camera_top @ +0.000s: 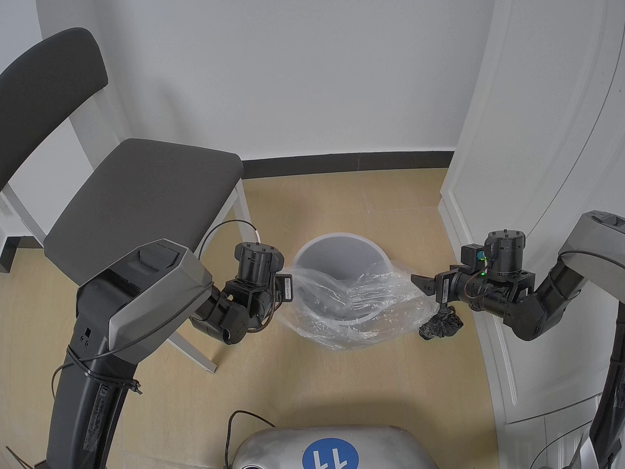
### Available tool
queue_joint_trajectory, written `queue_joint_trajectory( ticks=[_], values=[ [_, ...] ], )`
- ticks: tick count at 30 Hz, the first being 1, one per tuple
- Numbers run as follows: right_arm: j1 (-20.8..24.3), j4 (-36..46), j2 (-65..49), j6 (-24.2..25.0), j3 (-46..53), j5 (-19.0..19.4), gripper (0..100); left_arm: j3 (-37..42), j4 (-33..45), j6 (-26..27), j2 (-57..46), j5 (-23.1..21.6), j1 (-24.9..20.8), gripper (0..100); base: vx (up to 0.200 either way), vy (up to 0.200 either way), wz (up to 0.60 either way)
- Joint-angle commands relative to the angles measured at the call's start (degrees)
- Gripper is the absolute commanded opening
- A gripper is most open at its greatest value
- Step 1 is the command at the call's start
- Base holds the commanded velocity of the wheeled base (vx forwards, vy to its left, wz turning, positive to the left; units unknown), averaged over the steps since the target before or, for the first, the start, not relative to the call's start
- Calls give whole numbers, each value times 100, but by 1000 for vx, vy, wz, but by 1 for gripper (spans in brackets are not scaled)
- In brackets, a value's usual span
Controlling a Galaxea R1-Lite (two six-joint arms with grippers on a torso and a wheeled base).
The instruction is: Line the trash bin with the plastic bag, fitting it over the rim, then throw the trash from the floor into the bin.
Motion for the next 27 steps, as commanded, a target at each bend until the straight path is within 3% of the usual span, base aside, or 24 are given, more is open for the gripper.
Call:
queue_joint_trajectory(
  ticks=[1, 8, 12, 19, 23, 27],
  values=[
    [273, -108, -62, 37, 182, -115, 100, 116, 55, 12, 0, -43, -7, 100, 0, 0, 0],
    [519, -134, -71, 98, 208, -334, 100, 239, 37, 83, -175, -17, 11, 100, 0, 0, 0],
    [818, -433, -229, 63, 516, -651, 100, 1074, 108, 724, -922, -52, 55, 100, 0, 0, 0],
    [1302, -749, 43, -7, 375, -809, 100, 1786, 125, 1076, -1643, -228, 46, 100, 0, 0, 0],
    [1328, -556, 113, -570, 59, -853, 100, 2005, 248, 1111, -1924, -430, 46, 100, 0, 0, 0],
    [1328, 384, 131, -1475, -486, -897, 100, 2436, 213, 1278, -2329, -694, 37, 100, 0, 0, 0]
  ],
)
